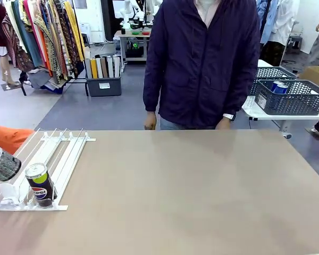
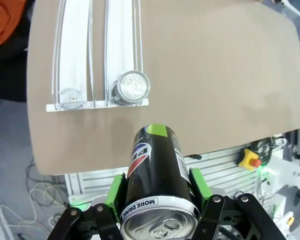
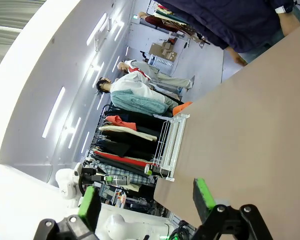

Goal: Retrieve and store the cans from the dispenser.
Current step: Pick up one can from the Automatic Can Dispenser and place it in the middle of the table.

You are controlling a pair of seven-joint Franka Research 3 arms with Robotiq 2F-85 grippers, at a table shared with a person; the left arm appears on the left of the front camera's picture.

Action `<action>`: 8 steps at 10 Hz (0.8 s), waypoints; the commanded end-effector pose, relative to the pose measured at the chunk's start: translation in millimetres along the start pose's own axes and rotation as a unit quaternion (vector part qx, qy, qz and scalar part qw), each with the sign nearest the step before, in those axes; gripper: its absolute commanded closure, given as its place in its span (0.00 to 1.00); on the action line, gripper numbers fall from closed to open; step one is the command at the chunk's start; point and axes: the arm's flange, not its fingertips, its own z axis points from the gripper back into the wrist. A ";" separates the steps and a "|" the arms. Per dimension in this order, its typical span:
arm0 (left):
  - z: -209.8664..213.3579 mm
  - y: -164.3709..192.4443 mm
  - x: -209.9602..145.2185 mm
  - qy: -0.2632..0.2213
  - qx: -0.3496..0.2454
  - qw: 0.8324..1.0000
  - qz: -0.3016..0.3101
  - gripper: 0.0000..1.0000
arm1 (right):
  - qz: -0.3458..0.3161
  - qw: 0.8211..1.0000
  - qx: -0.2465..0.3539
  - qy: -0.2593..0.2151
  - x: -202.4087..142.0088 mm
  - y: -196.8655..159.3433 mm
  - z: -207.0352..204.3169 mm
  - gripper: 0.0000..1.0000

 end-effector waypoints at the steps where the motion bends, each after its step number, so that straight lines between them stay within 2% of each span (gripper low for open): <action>1: -1.3 -10.0 6.7 0.011 0.021 1.000 -0.011 1.00 | 0.003 1.000 0.012 -0.011 4.3 4.8 -2.0 0.00; 3: -6.2 -5.8 2.0 0.008 0.012 1.000 -0.003 1.00 | 0.003 1.000 0.012 -0.011 4.3 4.8 -2.0 0.00; 4: -7.9 -22.8 7.8 0.002 0.018 1.000 0.006 1.00 | 0.003 1.000 0.012 -0.011 4.3 4.8 -2.0 0.00; 6: -18.4 -95.4 32.0 -0.037 0.030 0.999 -0.006 1.00 | 0.003 1.000 0.012 -0.011 4.3 4.8 -2.0 0.00; 8: -64.5 -186.3 57.0 -0.030 0.053 0.996 -0.059 1.00 | 0.003 1.000 0.012 -0.011 4.3 4.8 -2.0 0.00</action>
